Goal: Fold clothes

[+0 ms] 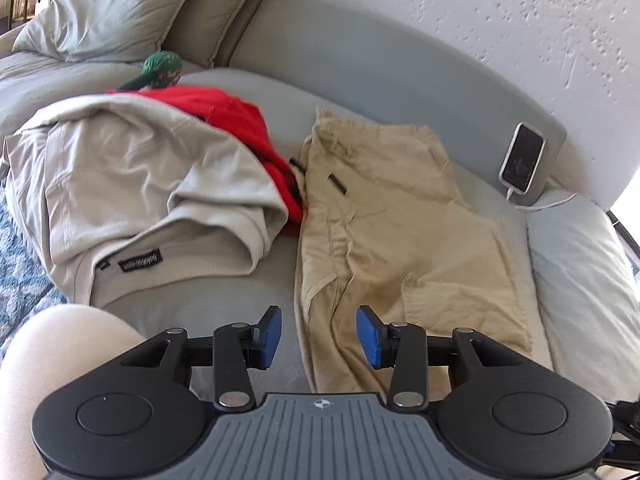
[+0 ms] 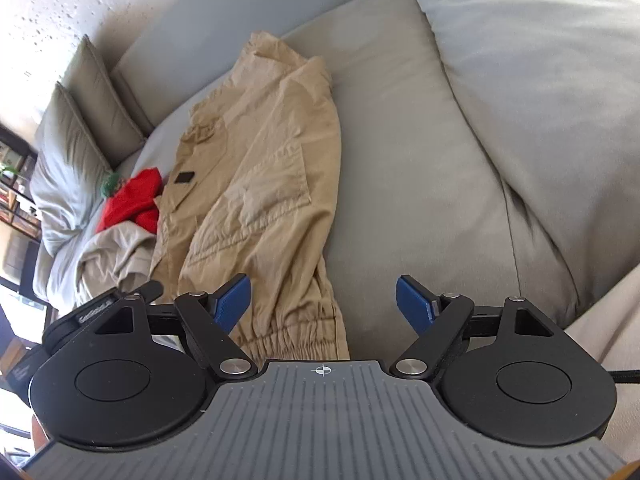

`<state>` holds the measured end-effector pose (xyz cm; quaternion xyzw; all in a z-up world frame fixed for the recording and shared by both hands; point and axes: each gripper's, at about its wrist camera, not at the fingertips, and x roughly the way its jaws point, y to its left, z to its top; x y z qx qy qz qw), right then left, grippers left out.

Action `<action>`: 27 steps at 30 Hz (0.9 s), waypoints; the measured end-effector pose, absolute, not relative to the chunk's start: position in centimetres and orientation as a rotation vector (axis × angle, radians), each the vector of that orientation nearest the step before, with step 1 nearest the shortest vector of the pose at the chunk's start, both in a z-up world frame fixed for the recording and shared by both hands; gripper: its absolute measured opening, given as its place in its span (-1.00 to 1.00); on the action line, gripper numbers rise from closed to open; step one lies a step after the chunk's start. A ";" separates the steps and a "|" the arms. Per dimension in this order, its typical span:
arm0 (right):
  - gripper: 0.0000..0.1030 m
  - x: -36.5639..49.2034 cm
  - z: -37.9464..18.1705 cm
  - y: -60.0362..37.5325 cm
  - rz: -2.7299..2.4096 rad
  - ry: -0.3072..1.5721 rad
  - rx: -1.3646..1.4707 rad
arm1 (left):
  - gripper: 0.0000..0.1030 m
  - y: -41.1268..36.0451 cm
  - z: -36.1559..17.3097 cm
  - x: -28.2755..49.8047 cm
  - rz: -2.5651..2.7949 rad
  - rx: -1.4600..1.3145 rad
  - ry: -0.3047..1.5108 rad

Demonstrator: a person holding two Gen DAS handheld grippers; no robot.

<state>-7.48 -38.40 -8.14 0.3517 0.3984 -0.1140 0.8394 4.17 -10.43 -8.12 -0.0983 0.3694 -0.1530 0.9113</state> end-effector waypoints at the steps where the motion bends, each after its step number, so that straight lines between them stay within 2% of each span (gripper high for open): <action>1: 0.58 -6.8 -8.1 -38.6 -0.243 0.829 0.729 | -0.38 -10.6 -7.6 4.1 -0.336 -0.204 0.723; 4: 0.58 -4.3 -8.5 -39.9 -0.234 0.799 0.732 | -0.66 -11.8 -7.1 6.2 -0.409 -0.216 0.701; 6: 0.58 -2.7 -9.1 -41.6 -0.233 0.778 0.799 | -0.74 -12.8 -7.7 8.9 -0.447 -0.238 0.741; 7: 0.58 -1.8 -9.5 -42.5 -0.226 0.767 0.841 | -0.85 -13.4 -8.1 10.3 -0.465 -0.249 0.763; 14: 0.48 3.1 -12.4 -47.0 -0.221 0.738 0.981 | -0.96 -16.0 -12.1 17.5 -0.428 -0.201 0.939; 16: 0.48 4.7 -13.3 -47.9 -0.231 0.742 0.989 | -0.90 -15.4 -13.5 18.7 -0.330 -0.210 0.986; 23: 0.48 10.8 -16.0 -49.5 -0.151 0.713 1.075 | -0.87 -15.6 -13.7 18.3 -0.354 -0.199 0.984; 25: 0.25 12.4 -16.5 -49.0 -0.160 0.732 1.029 | -0.84 -15.1 -13.7 18.4 -0.364 -0.227 0.998; 26: -0.55 12.9 -16.4 -48.6 -0.181 0.749 0.979 | -0.82 -14.8 -13.7 18.5 -0.370 -0.237 1.004; 27: -0.95 13.2 -16.5 -48.3 -0.200 0.761 0.939 | -0.81 -14.7 -13.8 18.6 -0.376 -0.243 1.008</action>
